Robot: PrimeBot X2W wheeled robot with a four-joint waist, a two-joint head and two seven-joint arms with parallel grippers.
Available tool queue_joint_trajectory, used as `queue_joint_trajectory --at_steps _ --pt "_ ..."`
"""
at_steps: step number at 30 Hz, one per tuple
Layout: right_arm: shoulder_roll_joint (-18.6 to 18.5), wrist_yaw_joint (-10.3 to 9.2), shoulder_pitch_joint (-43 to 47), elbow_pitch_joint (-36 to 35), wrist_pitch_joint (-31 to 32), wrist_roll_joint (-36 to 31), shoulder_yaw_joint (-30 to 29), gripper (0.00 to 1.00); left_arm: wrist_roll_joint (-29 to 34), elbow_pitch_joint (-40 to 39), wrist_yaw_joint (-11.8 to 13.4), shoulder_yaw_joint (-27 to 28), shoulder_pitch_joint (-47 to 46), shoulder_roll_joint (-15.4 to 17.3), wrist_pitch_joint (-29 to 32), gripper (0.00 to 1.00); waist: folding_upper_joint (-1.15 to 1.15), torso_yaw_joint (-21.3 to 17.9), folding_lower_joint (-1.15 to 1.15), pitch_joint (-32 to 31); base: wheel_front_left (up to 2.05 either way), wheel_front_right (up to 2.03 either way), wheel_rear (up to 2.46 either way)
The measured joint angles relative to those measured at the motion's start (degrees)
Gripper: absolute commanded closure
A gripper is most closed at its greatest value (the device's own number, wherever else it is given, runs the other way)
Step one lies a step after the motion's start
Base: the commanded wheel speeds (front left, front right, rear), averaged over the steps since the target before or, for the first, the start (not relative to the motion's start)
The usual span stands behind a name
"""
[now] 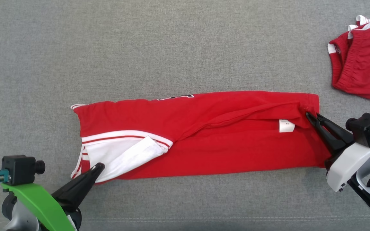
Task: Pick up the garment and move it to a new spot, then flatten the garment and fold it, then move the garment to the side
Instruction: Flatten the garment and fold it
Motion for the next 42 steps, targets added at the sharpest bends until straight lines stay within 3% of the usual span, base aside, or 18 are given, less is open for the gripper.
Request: queue_joint_trajectory --at_steps 15,19,21,23,27,28,30,33,35,42 --pt "1.8 -0.01 -0.1 1.1 -0.4 0.0 0.5 1.00 2.2 5.7 0.1 -0.8 -2.9 -2.7 -2.8 1.00 0.00 -0.9 0.00 0.3 0.00 0.00 0.00" --pt "2.4 0.01 -0.7 1.0 -0.4 0.0 1.4 1.00 4.1 8.1 1.2 0.0 -4.0 -2.6 -3.4 1.00 0.00 -1.5 0.00 0.5 0.00 0.00 0.00" --pt "2.9 0.01 -0.8 1.0 -0.4 0.0 1.4 1.00 4.4 9.3 1.3 -0.5 -4.1 -2.8 -3.4 0.86 0.00 -1.8 0.00 0.8 0.00 0.00 0.00" --pt "3.0 0.01 -0.8 1.1 -0.5 0.0 1.5 1.00 4.4 9.8 1.3 -0.8 -4.4 -3.1 -3.4 0.82 0.00 -1.9 0.00 0.9 0.00 0.00 0.00" --pt "3.2 -0.01 -0.7 1.8 -0.9 0.0 1.5 0.96 5.2 12.2 1.3 -2.2 -6.4 -4.8 -3.7 0.53 0.00 -2.4 0.00 1.3 0.00 0.00 0.00" --pt "3.2 -0.01 -0.7 1.9 -0.9 0.0 1.5 0.91 6.0 12.9 1.3 -2.5 -7.1 -4.9 -4.0 0.26 0.00 -2.5 0.00 1.4 0.00 0.00 0.00" --pt "3.4 -0.01 -0.8 2.1 -0.9 0.0 1.6 0.75 8.4 14.2 1.5 -2.4 -8.1 -4.9 -5.5 0.00 0.00 -2.7 0.00 1.4 0.00 0.00 0.00" --pt "3.6 0.00 -0.8 2.3 -1.4 -0.1 1.8 0.50 10.4 16.3 3.1 -0.9 -9.3 -5.3 -8.2 0.00 0.00 -3.0 0.00 1.5 0.00 0.00 0.00" --pt "3.5 0.01 -0.8 2.5 -1.5 -0.2 1.8 0.03 11.6 17.3 3.8 -0.1 -9.8 -5.9 -9.5 0.00 0.00 -3.2 0.00 1.5 0.00 0.00 0.00" --pt "3.8 -0.68 -1.0 3.4 -3.0 -0.5 0.9 0.00 13.0 18.8 5.1 1.6 -9.8 -6.5 -14.0 0.00 0.00 -3.8 0.00 0.4 0.00 0.00 0.00"
